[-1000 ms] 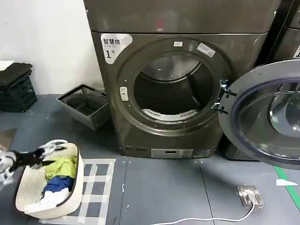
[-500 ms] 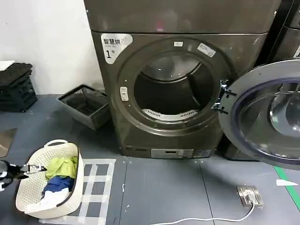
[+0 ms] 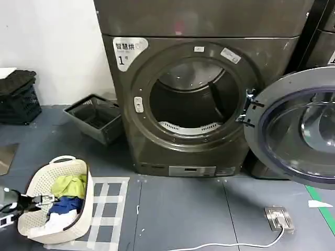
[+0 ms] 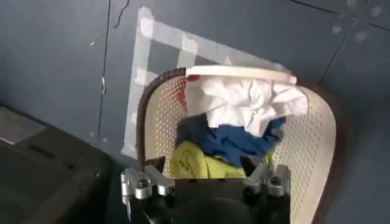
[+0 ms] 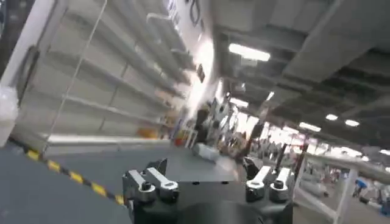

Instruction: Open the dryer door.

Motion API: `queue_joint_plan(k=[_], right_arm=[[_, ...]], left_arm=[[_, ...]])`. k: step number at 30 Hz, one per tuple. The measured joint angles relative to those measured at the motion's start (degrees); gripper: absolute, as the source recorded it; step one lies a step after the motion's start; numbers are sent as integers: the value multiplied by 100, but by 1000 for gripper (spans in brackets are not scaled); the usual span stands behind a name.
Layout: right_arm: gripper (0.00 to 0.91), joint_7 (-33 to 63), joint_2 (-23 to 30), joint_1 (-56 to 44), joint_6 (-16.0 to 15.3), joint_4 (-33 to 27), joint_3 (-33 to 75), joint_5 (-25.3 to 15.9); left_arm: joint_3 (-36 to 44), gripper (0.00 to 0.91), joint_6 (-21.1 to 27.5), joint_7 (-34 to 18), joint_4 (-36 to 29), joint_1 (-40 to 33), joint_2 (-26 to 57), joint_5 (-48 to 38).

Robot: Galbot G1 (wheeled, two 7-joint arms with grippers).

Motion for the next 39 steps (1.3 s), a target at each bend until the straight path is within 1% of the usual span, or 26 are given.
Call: queue_joint_plan(k=[2, 7, 29, 34, 39], right_arm=[[907, -24, -4, -23, 65, -18, 12, 52], [907, -77, 13, -38, 114, 1, 40, 45], [907, -69, 104, -33, 149, 64, 1, 14], [907, -80, 139, -10, 148, 101, -12, 0], [907, -85, 156, 3, 150, 116, -33, -6]], left_arm=[[6, 907, 2, -4, -24, 9, -12, -9], [9, 907, 4, -3, -30, 9, -17, -10], [-15, 907, 7, -14, 57, 23, 30, 6], [-17, 907, 6, -22, 105, 37, 48, 219], [-18, 907, 6, -183, 175, 46, 45, 288]])
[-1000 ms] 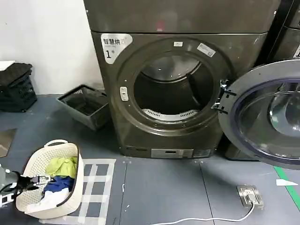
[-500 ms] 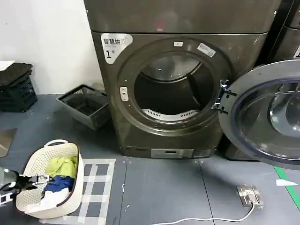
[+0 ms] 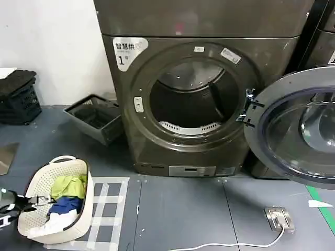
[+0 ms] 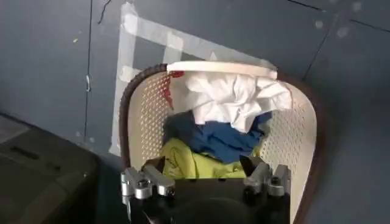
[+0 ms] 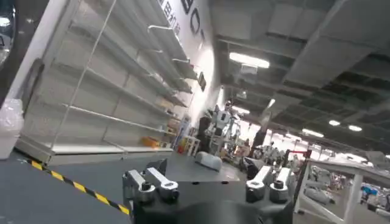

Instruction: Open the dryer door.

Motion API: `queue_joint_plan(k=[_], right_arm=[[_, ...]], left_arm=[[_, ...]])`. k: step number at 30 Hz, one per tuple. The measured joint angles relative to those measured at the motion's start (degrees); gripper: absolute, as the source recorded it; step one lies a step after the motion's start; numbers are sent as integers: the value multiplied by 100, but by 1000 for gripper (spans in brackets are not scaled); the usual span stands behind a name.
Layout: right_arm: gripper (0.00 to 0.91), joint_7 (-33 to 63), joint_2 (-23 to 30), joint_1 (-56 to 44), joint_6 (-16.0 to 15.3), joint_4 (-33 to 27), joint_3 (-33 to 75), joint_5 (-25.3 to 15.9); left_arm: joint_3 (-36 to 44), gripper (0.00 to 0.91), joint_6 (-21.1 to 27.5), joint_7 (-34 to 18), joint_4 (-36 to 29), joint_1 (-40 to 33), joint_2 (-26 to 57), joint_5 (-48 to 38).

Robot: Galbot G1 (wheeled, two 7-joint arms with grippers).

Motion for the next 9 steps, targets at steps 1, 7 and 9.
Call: queue_joint_plan(k=[1, 7, 9], right_arm=[[907, 0, 3, 4, 2, 2, -7, 0], [907, -1, 23, 29, 11, 42, -33, 0], [907, -1, 23, 33, 11, 50, -35, 0]], left_arm=[[3, 907, 0, -25, 1, 6, -4, 0], [11, 907, -1, -46, -38, 47, -44, -1], [14, 907, -1, -46, -37, 50, -45, -1]])
